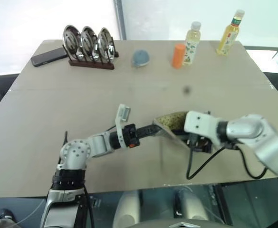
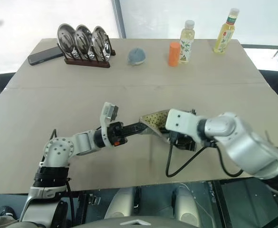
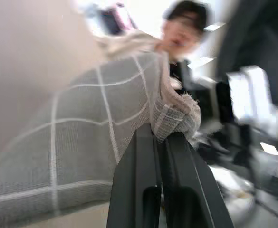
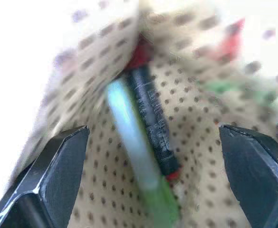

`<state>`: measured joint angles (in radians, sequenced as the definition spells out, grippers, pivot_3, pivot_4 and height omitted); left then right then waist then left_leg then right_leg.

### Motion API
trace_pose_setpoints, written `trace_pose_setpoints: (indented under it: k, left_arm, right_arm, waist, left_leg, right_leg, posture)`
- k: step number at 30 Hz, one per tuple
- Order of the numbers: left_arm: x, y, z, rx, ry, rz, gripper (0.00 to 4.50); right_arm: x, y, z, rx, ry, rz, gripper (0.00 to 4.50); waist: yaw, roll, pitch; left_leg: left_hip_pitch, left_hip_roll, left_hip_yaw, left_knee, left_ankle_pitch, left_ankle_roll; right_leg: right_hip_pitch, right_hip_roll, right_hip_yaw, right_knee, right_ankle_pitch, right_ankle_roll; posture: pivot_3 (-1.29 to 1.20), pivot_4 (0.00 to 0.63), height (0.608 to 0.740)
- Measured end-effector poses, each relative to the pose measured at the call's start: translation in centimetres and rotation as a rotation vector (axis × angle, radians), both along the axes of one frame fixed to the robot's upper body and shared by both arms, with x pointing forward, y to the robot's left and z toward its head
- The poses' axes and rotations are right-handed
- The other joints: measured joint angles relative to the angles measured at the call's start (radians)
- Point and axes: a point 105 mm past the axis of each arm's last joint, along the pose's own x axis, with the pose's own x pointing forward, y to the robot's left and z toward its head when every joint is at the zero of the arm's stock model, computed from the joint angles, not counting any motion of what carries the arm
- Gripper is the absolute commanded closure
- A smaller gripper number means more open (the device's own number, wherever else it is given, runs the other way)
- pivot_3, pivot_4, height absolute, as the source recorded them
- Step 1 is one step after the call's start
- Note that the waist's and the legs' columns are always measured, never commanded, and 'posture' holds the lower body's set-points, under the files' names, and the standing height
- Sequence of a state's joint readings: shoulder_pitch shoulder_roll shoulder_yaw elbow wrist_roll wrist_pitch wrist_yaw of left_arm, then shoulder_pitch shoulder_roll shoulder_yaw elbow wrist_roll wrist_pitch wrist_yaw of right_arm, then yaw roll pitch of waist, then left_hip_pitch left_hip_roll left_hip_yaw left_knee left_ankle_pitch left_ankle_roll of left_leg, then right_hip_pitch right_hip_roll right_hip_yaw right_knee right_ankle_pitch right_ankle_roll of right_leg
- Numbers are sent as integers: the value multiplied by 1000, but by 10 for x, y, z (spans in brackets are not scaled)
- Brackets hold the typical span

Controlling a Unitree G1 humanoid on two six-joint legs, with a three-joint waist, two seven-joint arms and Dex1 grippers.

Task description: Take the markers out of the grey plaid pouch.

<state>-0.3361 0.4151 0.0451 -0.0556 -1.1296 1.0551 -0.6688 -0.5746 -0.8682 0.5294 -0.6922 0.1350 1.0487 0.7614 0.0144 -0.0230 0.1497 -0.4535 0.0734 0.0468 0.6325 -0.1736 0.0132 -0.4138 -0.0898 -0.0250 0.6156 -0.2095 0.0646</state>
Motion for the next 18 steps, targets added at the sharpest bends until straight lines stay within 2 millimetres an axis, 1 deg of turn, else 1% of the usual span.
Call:
trace_pose_setpoints:
  k: [2, 3, 5, 9, 12, 15, 16, 18]
  left_arm:
    - [4, 1, -5, 46, -59, 30, 4500]
    - [6, 3, -9, 67, -98, 50, 4500]
    - [4, 4, -11, 82, -139, 61, 4500]
    - [2, 2, -12, 81, -173, 73, 4500]
    - [3, 0, -12, 74, -177, 83, 4500]
    - [4, 0, -11, 67, -177, 90, 4500]
    - [4, 0, -11, 63, -178, 92, 4500]
    - [5, -1, -10, 54, -179, 98, 4500]
  right_arm:
    - [6, 3, -9, -6, -27, 7, 41]
    - [13, 6, -14, -2, -57, 9, 41]
    - [22, 10, -21, -5, -94, 13, 41]
    - [30, 11, -24, -27, -157, 37, 41]
    - [31, 10, -25, -56, -186, 46, 41]
    - [36, 13, -28, -54, -206, 39, 849]
    - [36, 15, -31, -47, -206, 39, 1240]
    - [35, 17, -35, -43, -206, 48, 2290]
  waist:
    - [-1, 0, 0]
    - [-3, -1, -1]
    - [-6, -1, -1]
    - [-4, -1, -1]
    - [-3, -1, -1]
    - [-3, -3, -3]
    - [-3, -4, -4]
    - [-3, -4, -5]
  left_leg:
    - [0, 0, 0, 0, 0, 0]
    - [1, 0, 1, 0, 0, 0]
    - [1, 1, 1, 0, 0, 0]
    - [2, 1, 0, 0, 0, 0]
    - [2, 1, 0, 0, 0, 0]
    - [3, 1, 0, 1, 0, 0]
    - [3, 1, 0, 1, 0, -1]
    - [4, 1, 0, 1, -1, -2]
  right_leg:
    - [0, 0, 0, 0, 0, 0]
    - [0, 0, 0, 0, 0, 0]
    - [0, 0, 0, 0, 0, 0]
    - [0, 1, 0, 2, 0, 1]
    - [1, 1, 0, 2, 0, 1]
    - [1, 1, 0, 3, 0, 1]
    - [1, 1, 0, 3, 0, 1]
    - [2, 1, 0, 3, -1, 1]
  posture:
    - [0, 150, 740]
    - [0, 150, 740]
    - [0, 150, 740]
    - [0, 150, 740]
    - [0, 150, 740]
    - [0, 150, 740]
    - [0, 150, 740]
    - [0, 150, 740]
